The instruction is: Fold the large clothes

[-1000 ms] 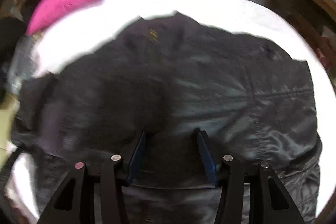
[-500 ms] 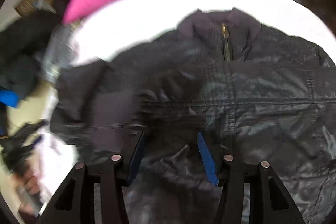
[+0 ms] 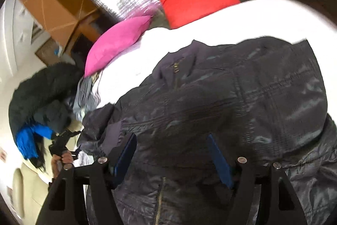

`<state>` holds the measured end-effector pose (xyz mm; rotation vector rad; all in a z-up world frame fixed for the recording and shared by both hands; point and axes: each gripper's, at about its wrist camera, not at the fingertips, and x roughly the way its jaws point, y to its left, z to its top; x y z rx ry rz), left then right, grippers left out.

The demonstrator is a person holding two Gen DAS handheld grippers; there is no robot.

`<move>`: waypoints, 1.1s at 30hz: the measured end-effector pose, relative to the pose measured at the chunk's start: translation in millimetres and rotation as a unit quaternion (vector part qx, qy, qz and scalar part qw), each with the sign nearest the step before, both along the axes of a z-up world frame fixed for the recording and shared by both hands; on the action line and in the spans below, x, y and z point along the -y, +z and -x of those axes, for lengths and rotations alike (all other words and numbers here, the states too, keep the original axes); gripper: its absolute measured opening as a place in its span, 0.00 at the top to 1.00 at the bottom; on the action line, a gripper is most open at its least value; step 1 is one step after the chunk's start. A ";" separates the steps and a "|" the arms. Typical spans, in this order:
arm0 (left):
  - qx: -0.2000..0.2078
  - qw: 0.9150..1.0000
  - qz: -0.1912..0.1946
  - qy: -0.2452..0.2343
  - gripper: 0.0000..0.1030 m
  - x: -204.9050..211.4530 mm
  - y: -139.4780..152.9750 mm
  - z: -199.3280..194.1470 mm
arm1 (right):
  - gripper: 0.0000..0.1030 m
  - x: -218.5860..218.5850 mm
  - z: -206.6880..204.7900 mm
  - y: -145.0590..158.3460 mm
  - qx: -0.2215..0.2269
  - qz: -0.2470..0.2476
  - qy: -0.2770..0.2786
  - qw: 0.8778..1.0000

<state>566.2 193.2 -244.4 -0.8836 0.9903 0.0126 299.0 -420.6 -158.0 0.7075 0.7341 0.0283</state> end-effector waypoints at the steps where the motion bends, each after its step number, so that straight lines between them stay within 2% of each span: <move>1: 0.003 1.000 -0.006 -0.002 0.29 2.4 -0.1 -6.6 | 0.29 -2.2 -3.8 -4.9 -0.007 -0.002 -0.001 1.000; 5: 0.008 0.998 -0.068 -0.007 0.31 20.7 1.1 -30.9 | 0.29 6.4 -9.3 -18.4 -0.030 -0.028 0.000 0.999; 6: 0.017 0.997 -0.075 -0.010 0.40 24.6 3.6 -34.4 | 0.29 8.1 -10.3 -18.4 -0.031 -0.030 -0.001 0.999; 7: 0.023 0.997 -0.070 -0.014 0.67 25.6 3.7 -36.9 | 0.29 11.0 -8.8 -18.6 -0.029 -0.030 -0.002 0.999; 8: 0.026 0.998 -0.053 -0.025 0.80 28.8 2.7 -40.8 | 0.29 12.7 -7.8 -17.8 -0.026 -0.031 -0.003 0.999; 9: 0.020 0.998 -0.052 -0.031 0.87 33.1 1.5 -43.3 | 0.29 15.7 -7.1 -16.2 -0.022 -0.032 -0.007 0.999; 11: 0.032 0.996 -0.079 -0.037 0.92 42.7 7.5 -43.1 | 0.29 21.9 -2.5 -13.7 -0.016 -0.037 -0.016 0.999; 12: 0.045 0.993 -0.103 -0.039 0.93 51.5 18.3 -40.5 | 0.29 25.1 -0.6 -12.2 -0.012 -0.041 -0.019 0.999; 15: 0.091 0.986 -0.123 -0.070 0.94 77.0 57.5 -29.0 | 0.29 35.7 8.2 -6.9 -0.003 -0.046 -0.034 0.998; 17: 0.130 0.975 -0.148 -0.108 0.95 106.4 96.0 -12.0 | 0.29 41.9 15.1 -3.6 0.003 -0.051 -0.044 0.998; 20: 0.178 0.957 -0.155 -0.167 0.96 153.5 140.5 21.8 | 0.29 48.6 22.9 1.5 0.010 -0.051 -0.053 0.997; 22: 0.206 0.944 -0.158 -0.203 0.96 187.4 160.5 51.1 | 0.29 52.3 27.0 4.6 0.010 -0.047 -0.060 0.997; 24: 0.230 0.928 -0.162 -0.245 0.96 226.0 167.7 86.1 | 0.29 58.4 30.9 5.4 0.011 -0.057 -0.068 0.996; 25: 0.238 0.916 -0.169 -0.276 0.96 252.7 166.6 106.8 | 0.29 61.1 32.5 6.3 0.011 -0.062 -0.071 0.995; 26: 0.237 0.909 -0.172 -0.297 0.96 269.1 163.1 118.4 | 0.29 64.2 34.7 6.6 0.012 -0.066 -0.074 0.995; 27: 0.233 0.898 -0.172 -0.330 0.96 293.0 154.8 135.6 | 0.29 67.3 37.1 7.3 0.014 -0.069 -0.077 0.995; 30: 0.216 0.881 -0.170 -0.386 0.96 336.8 129.2 165.7 | 0.29 75.1 41.5 8.7 0.016 -0.073 -0.081 0.994; 32: 0.180 0.869 -0.173 -0.428 0.95 362.8 103.9 181.6 | 0.29 79.1 43.9 7.2 0.015 -0.077 -0.081 0.994; 33: 0.154 0.863 -0.174 -0.449 0.91 371.7 91.2 185.9 | 0.29 80.8 44.0 6.0 0.012 -0.082 -0.078 0.994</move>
